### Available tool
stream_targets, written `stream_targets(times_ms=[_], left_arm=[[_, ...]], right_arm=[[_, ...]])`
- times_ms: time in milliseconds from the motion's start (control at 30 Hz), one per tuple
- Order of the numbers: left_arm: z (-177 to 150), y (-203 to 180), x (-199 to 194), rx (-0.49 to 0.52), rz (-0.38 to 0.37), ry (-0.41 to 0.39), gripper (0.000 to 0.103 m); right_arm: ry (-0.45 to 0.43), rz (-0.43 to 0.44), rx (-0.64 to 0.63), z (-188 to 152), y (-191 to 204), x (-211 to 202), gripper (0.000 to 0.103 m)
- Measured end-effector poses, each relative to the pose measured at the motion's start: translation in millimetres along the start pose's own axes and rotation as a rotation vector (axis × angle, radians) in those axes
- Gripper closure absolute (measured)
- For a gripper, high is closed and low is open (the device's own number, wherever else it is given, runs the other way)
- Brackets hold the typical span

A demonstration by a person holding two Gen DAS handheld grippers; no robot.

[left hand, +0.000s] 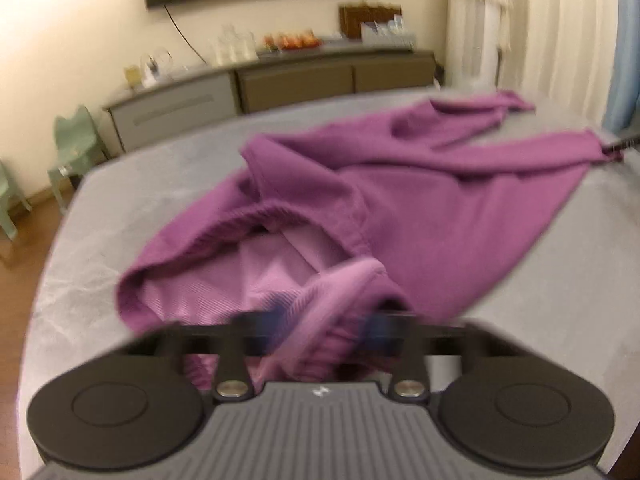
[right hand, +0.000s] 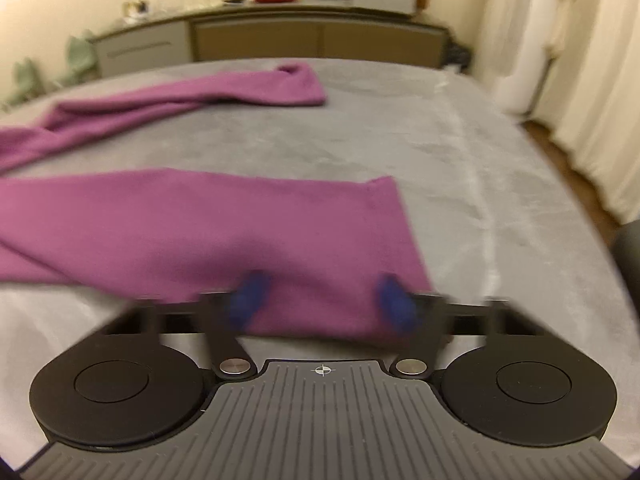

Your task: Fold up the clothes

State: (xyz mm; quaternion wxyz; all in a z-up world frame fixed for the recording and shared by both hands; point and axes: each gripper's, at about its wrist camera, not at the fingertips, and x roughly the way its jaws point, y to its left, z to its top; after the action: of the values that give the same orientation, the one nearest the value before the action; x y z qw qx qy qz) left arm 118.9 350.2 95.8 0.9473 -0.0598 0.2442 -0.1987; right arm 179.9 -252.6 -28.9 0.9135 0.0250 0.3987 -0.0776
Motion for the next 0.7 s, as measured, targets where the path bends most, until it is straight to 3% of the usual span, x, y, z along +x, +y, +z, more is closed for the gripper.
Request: stream_targets(times_ms=[33, 100, 200, 233, 300, 333, 367, 400, 500, 533, 600, 700], left_arm=[[2.7, 1.2, -1.0, -0.009, 0.007, -0.018, 0.096], [8.2, 3.7, -2.9, -0.028, 0.02, -0.054, 0.096], [18.3, 16.5, -9.9, -0.098, 0.046, -0.133, 0.096], [21.8, 31.9, -12.7, -0.167, 0.08, -0.165, 0.096], [18.5, 45.1, 5.1, -0.211, 0.169, -0.093, 0.097], [13.4, 47.4, 20.8, -0.212, 0.203, -0.017, 0.097], [9.2, 46.1, 30.5, -0.197, 0.22, 0.034, 0.097], [5.7, 42.1, 35.9, -0.169, 0.224, 0.067, 0.097], [-4.6, 30.2, 52.0, -0.085, 0.235, 0.165, 0.097], [-7.1, 27.2, 52.6, -0.065, 0.234, 0.178, 0.096], [-10.0, 27.6, 44.5, -0.06, 0.221, 0.169, 0.096], [-12.6, 30.2, 34.7, -0.066, 0.203, 0.149, 0.096]], right_arm=[[0.0, 0.032, 0.008, 2.5, -2.4, -2.3, 0.099], [-0.021, 0.101, 0.046, 10.2, -11.4, -10.0, 0.1], [-0.152, 0.22, 0.222, 35.3, -47.0, -33.1, 0.102], [-0.188, 0.237, 0.296, 44.6, -61.7, -32.8, 0.103], [-0.223, 0.168, 0.42, 57.7, -82.7, -18.5, 0.101], [-0.213, 0.141, 0.453, 59.6, -84.4, -6.6, 0.091], [-0.185, 0.136, 0.469, 60.6, -82.1, 6.2, 0.07], [-0.156, 0.139, 0.472, 61.7, -78.5, 15.0, 0.057], [-0.115, 0.155, 0.408, 63.7, -64.5, 13.9, 0.051], [-0.115, 0.144, 0.346, 62.1, -59.5, 6.6, 0.045], [-0.096, 0.132, 0.229, 55.9, -51.3, -5.5, 0.032], [0.005, 0.138, 0.108, 31.4, -44.4, -6.6, 0.029]])
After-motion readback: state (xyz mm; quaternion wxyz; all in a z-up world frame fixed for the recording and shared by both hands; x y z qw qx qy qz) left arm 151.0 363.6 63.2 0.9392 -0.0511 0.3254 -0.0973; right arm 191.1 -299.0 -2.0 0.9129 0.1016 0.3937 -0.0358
